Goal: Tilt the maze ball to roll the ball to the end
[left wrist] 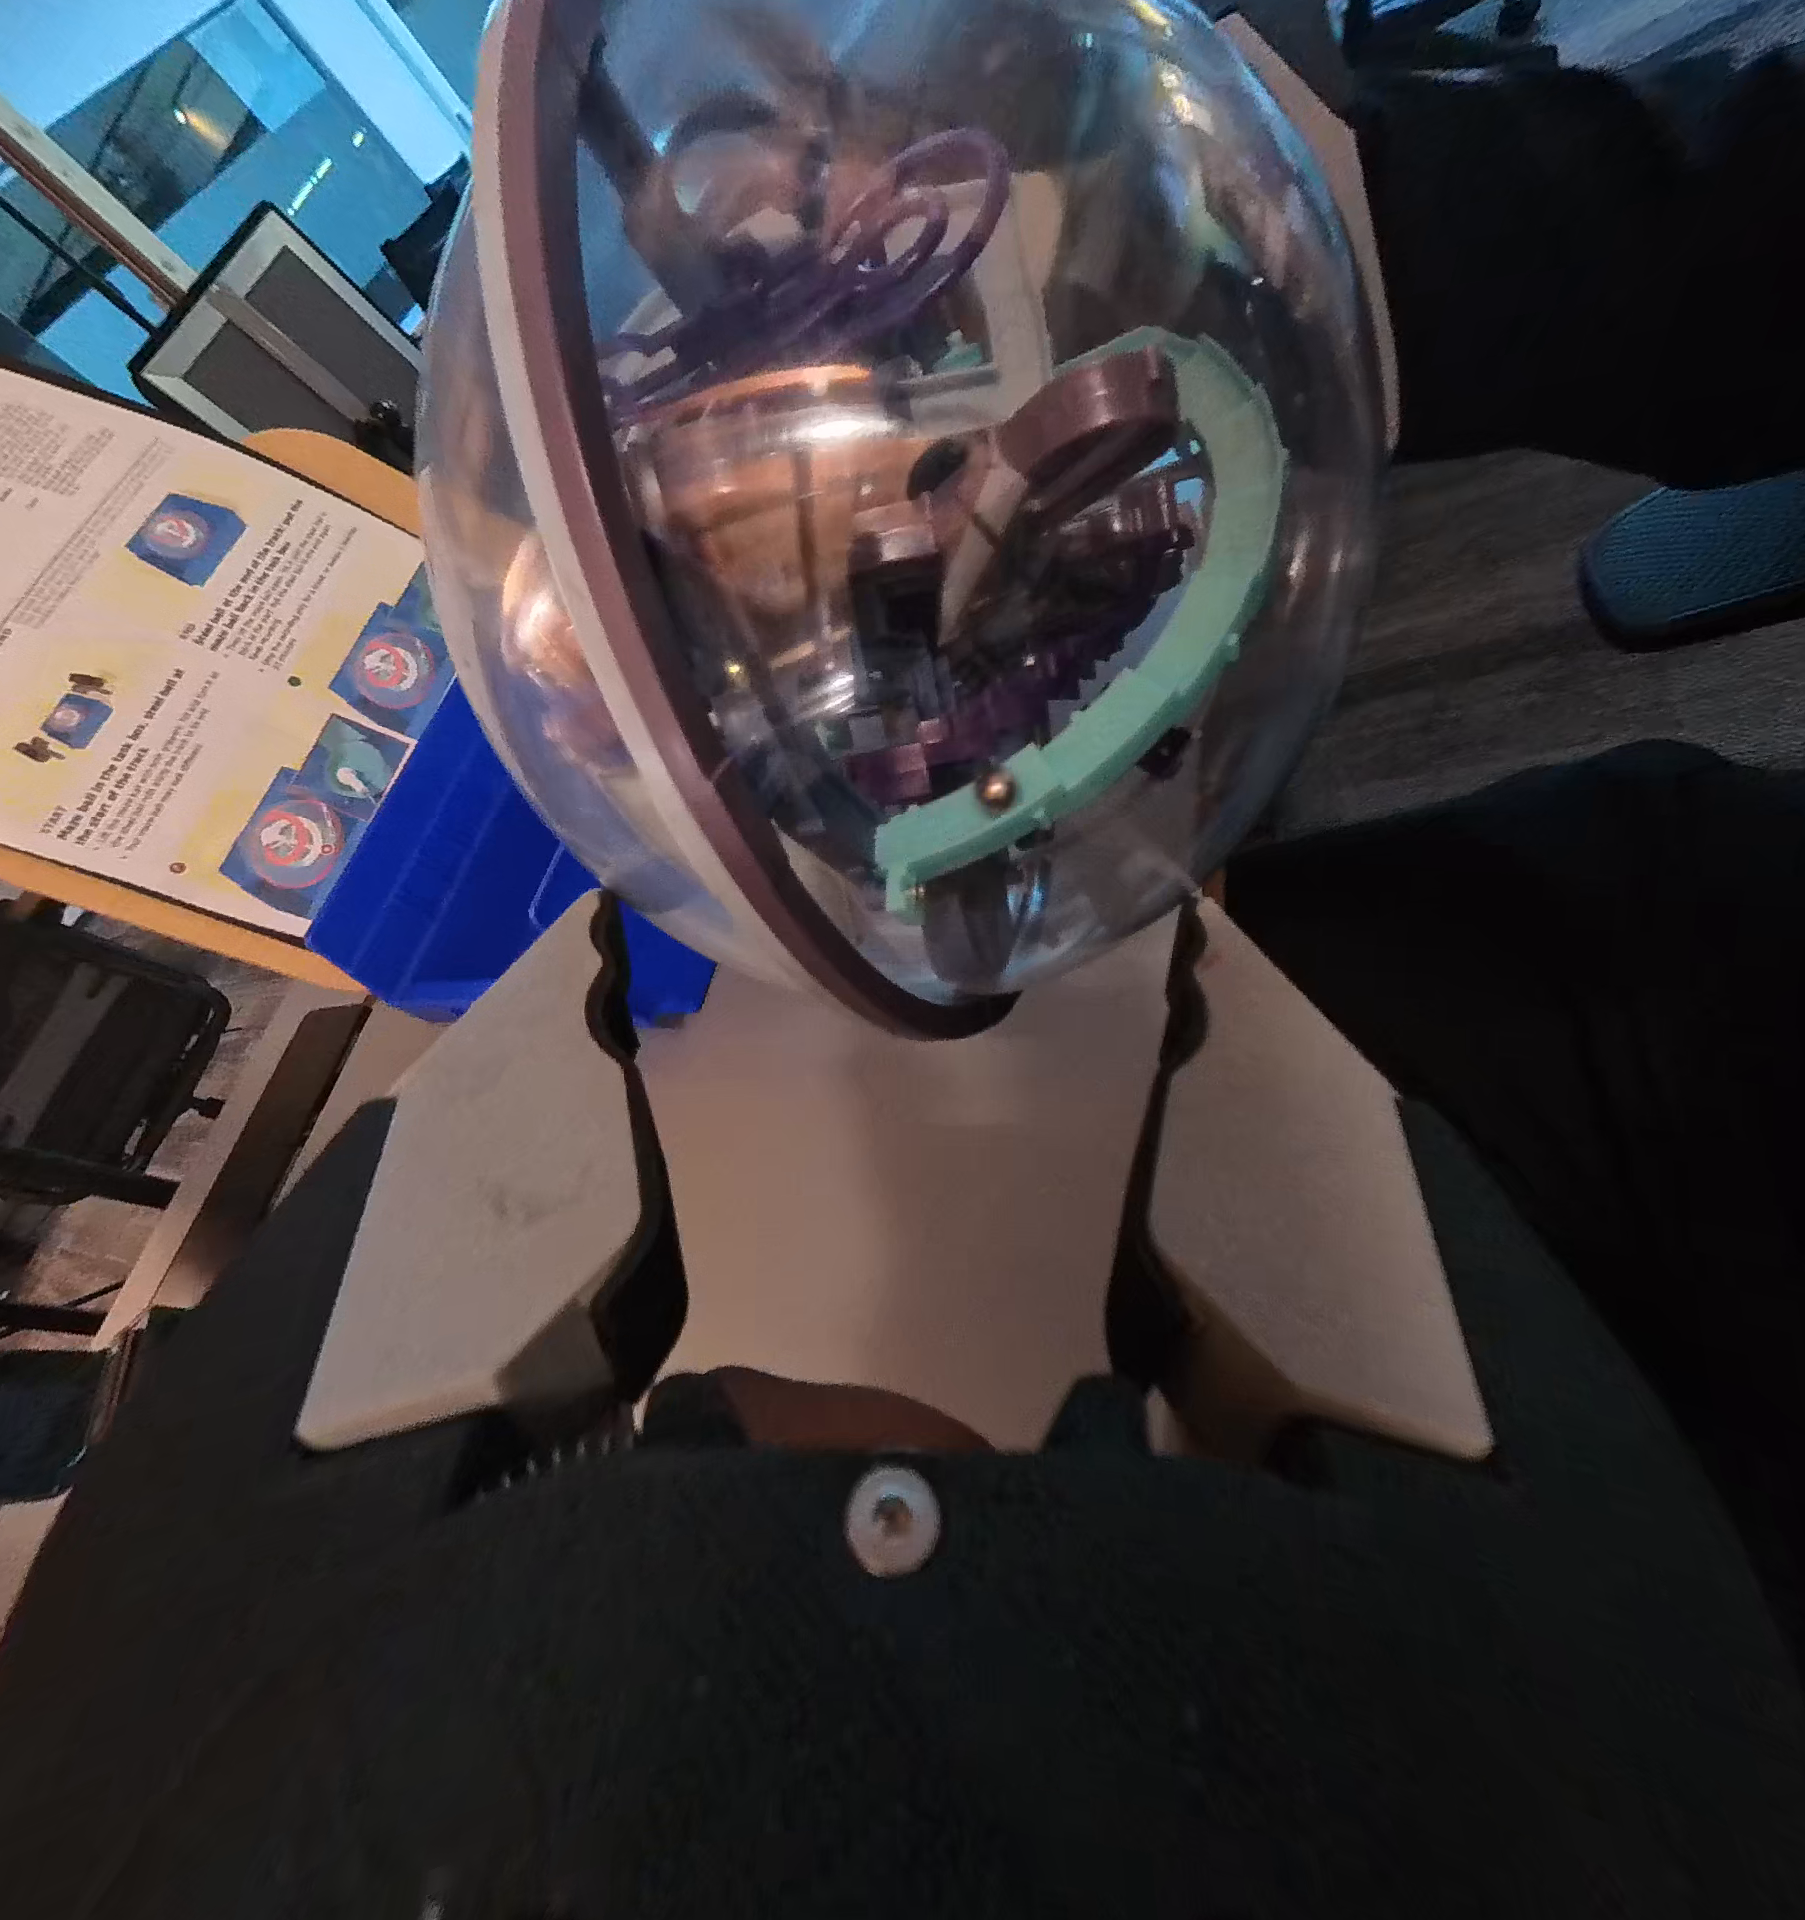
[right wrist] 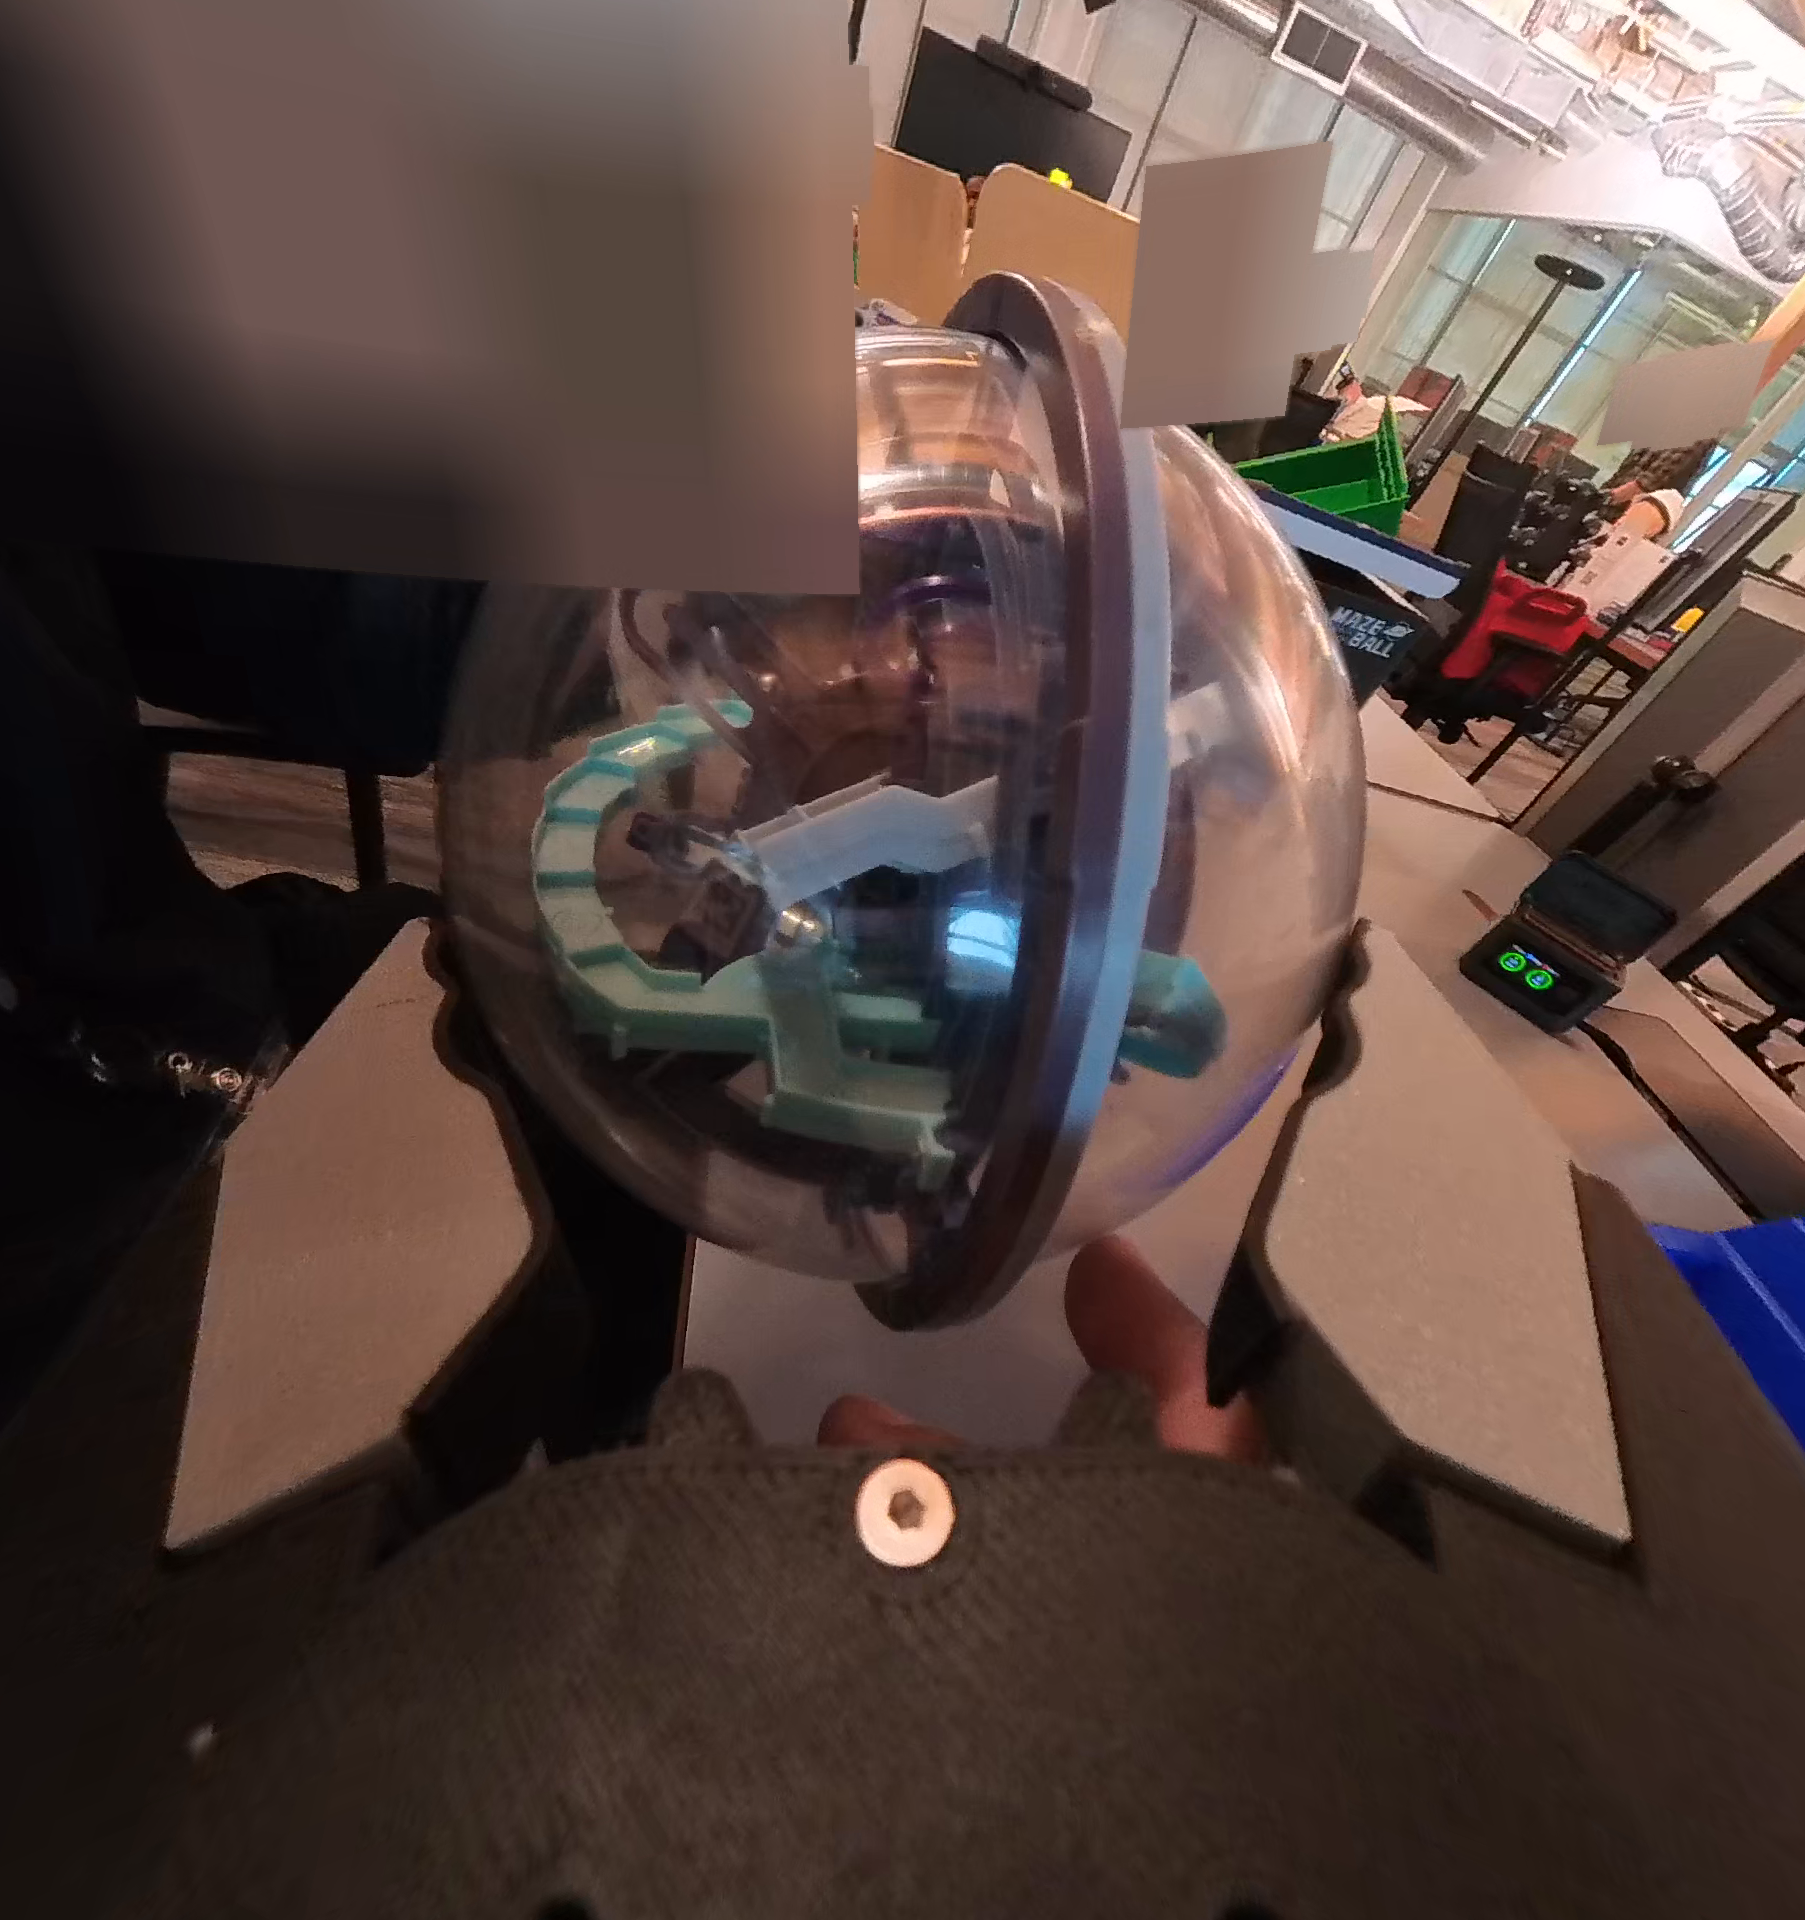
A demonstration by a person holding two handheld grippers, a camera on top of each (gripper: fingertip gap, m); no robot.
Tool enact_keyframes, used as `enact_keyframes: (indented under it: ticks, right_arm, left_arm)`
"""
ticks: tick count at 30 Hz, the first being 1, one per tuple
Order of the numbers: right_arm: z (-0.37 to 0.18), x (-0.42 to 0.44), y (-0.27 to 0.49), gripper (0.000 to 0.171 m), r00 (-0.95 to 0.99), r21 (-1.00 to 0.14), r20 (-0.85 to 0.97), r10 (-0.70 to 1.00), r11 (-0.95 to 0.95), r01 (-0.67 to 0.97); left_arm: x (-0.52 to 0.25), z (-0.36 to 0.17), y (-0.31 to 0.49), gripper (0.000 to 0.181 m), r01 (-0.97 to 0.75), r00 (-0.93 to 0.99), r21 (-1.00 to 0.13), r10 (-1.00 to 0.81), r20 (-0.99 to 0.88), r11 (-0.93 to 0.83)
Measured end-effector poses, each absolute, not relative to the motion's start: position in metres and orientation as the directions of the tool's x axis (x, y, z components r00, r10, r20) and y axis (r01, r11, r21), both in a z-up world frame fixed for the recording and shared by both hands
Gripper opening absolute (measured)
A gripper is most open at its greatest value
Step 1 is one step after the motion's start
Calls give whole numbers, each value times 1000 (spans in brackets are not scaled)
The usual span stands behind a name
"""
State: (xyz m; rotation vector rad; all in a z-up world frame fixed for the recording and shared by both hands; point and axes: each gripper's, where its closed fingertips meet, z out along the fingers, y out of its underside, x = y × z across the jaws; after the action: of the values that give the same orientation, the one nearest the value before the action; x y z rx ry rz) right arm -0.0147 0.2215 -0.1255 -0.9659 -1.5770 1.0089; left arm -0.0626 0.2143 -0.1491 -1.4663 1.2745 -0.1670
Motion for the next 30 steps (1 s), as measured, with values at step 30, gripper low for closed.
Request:
enact_keyframes:
  ticks: [30]
  right_arm:
    - [-127,-25,219,156,-221,-944,296,929,320,82]
  left_arm:
    - [-71,-144,208,104,-601,416,-773,-745,-521,205]
